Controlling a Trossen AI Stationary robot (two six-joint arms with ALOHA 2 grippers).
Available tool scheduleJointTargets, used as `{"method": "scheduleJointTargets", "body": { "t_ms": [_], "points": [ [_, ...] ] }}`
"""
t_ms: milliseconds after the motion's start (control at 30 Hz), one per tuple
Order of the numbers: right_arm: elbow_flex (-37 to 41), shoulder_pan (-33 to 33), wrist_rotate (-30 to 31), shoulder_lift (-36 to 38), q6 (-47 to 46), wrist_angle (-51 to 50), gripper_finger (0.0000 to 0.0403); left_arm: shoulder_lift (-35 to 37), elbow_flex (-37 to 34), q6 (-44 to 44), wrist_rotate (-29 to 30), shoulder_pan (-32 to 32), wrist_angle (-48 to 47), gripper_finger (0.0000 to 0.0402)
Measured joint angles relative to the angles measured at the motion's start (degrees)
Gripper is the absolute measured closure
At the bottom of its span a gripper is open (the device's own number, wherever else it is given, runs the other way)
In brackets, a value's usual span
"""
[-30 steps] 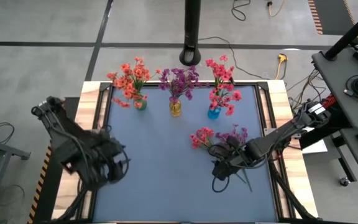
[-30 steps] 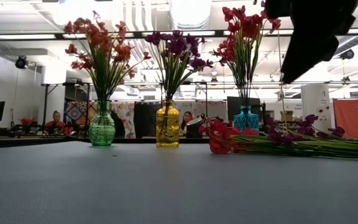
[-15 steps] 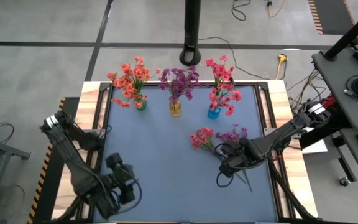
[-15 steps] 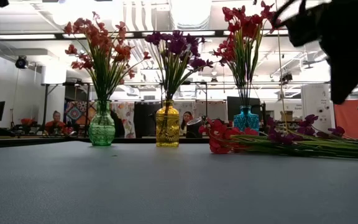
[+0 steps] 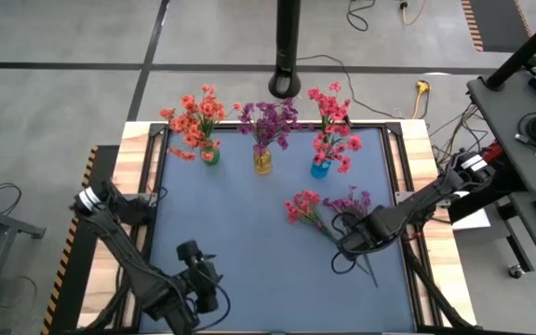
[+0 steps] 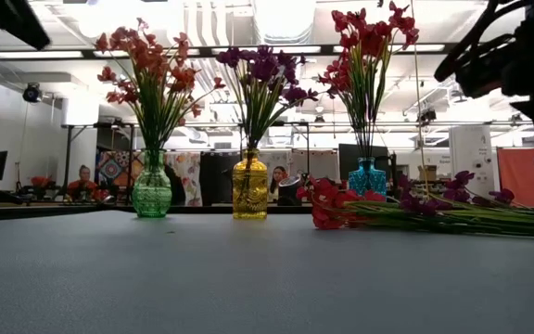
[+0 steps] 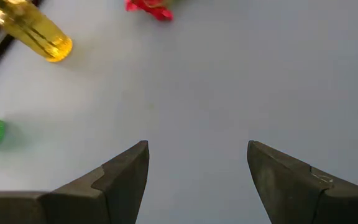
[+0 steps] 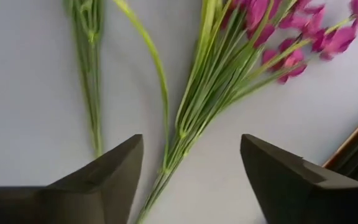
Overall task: Sort flowers into vase by color
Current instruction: Put the violet flowers into the yellow vase
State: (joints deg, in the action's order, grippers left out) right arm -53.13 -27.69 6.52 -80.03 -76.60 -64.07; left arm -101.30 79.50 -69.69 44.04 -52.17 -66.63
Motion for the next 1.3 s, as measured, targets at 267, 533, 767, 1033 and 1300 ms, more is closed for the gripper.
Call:
{"method": "scheduleJointTargets", "body": {
  "t_ms": [267,533,767,1033,1300],
  "points": [
    [2.72,1.13,2.47,0.0,-2.61,0.53,0.0098,-0.83,-3.08,2.55,2.99,3.91,0.86,0.0148],
    [8.71,1.23,2.62,0.0,-5.41,4.85,0.0108,-0.83,-8.89,4.96,2.71,6.96,6.73,0.0167],
    [13.36,1.49,3.1,0.01,-5.71,15.59,0.0109,-0.8,-11.28,4.29,5.77,8.76,7.05,0.0176],
    [14.56,1.45,3.98,0.2,-5.29,17.84,0.0168,-0.78,-12.2,4.27,8.14,9.62,7.09,0.0176],
    [14.25,1.49,5.98,0.02,-5.03,18.14,0.0278,-0.77,-14.21,1.66,8.59,9.72,7.25,0.0176]
  ]
}}
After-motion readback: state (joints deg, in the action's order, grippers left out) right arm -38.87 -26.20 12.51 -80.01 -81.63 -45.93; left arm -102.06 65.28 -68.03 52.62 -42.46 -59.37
